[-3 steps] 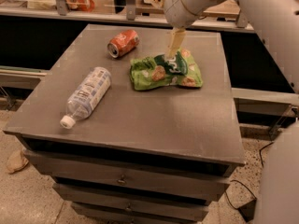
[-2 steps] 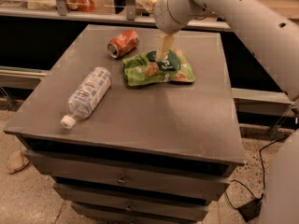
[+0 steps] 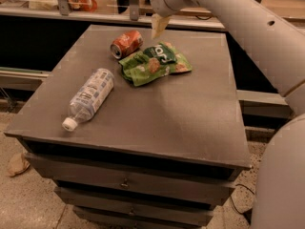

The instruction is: Pick coke can

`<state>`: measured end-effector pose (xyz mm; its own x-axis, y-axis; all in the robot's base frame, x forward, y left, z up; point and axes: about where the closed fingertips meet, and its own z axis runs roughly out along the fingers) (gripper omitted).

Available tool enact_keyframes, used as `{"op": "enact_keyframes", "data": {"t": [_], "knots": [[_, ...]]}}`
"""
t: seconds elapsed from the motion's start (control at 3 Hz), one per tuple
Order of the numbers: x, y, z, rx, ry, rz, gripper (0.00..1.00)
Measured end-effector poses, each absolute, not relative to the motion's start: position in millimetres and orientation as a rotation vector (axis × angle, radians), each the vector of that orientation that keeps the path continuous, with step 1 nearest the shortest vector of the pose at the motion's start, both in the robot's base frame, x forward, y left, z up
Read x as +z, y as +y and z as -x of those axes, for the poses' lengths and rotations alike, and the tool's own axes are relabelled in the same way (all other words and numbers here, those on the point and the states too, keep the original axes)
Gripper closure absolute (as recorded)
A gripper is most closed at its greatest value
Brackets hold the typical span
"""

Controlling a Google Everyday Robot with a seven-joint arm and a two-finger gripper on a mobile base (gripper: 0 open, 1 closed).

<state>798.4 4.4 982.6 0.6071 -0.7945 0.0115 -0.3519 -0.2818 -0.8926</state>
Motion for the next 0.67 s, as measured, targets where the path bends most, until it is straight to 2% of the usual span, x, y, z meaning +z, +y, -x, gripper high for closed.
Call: {"op": "enact_keyframes", "data": {"t": [0.33,0.67], "knots": [[1005.1,1.7,-811.8,-0.676,0.867,1.849,0.0],[993.1,6.1,-819.5,-0.642,0.888,1.873,0.0]]}}
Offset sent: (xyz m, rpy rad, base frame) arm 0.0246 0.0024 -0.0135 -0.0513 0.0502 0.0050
